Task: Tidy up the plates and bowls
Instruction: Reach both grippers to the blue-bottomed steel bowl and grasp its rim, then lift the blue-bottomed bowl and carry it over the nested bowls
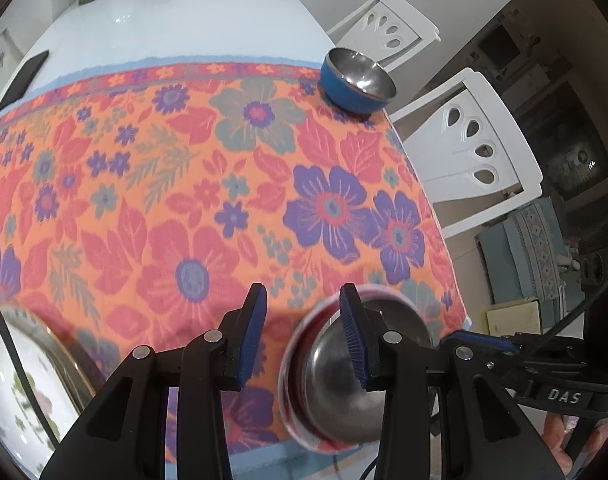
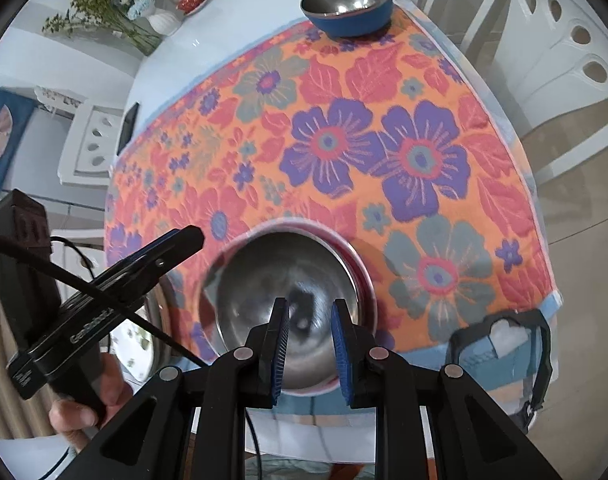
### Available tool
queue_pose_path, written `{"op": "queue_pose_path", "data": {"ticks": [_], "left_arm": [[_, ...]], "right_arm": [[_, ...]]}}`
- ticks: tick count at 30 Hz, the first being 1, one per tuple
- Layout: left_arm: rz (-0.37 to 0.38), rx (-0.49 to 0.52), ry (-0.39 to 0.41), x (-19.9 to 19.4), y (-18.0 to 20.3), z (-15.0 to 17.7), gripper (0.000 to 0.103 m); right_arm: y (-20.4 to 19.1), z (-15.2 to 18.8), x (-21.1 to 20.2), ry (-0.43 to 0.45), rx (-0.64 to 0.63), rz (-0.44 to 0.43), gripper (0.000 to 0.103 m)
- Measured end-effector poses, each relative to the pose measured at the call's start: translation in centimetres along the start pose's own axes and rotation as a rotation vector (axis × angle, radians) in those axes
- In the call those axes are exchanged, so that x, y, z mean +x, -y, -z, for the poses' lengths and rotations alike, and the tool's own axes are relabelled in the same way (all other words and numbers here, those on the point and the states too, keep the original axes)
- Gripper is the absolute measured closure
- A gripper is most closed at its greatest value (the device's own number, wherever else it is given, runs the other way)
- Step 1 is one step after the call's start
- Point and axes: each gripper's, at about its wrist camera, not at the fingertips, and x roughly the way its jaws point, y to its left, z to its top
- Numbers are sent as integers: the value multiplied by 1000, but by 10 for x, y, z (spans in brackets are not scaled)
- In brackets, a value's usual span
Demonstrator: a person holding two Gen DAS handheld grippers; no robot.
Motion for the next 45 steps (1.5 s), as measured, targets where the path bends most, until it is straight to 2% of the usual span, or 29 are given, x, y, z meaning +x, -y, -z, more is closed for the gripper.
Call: {"op": "queue_pose_path", "data": {"ticks": [2, 3, 6, 8, 9, 10, 15, 22, 33, 38, 41, 42, 45], "left_arm": [[38, 3, 12, 0, 2, -14, 68], [54, 0, 15, 0, 2, -21, 64], [69, -3, 22, 3, 4, -46, 62], [64, 9, 26, 6, 7, -63, 62], [67, 20, 29, 8, 10, -73, 62], [75, 36, 32, 9, 13, -81, 62], [72, 96, 22, 29, 26, -126, 62], [123, 127, -13, 75, 34, -181, 62], [197, 22, -73, 158, 17, -244, 62], [197, -15, -84, 183, 10, -256, 64], [201, -20, -85, 191, 9, -259, 66], [201, -16, -81, 193, 10, -259, 72], [191, -9, -66, 196, 10, -259, 75]], "right_arm": [[3, -10, -5, 9, 21, -36, 83], [4, -14, -7, 14, 31, -49, 83], [12, -33, -16, 46, 78, -99, 78], [20, -48, -24, 73, 115, -130, 68], [23, -56, -27, 90, 131, -142, 55], [28, -66, -32, 117, 153, -151, 46], [43, -106, -39, 167, 177, -134, 46], [71, -172, -28, 198, 235, -99, 46], [102, -256, 22, 194, 289, -55, 47], [105, -280, 52, 172, 280, -33, 54], [104, -289, 66, 162, 265, -18, 62], [104, -290, 70, 162, 263, -13, 64], [102, -293, 77, 164, 249, 0, 70]]}}
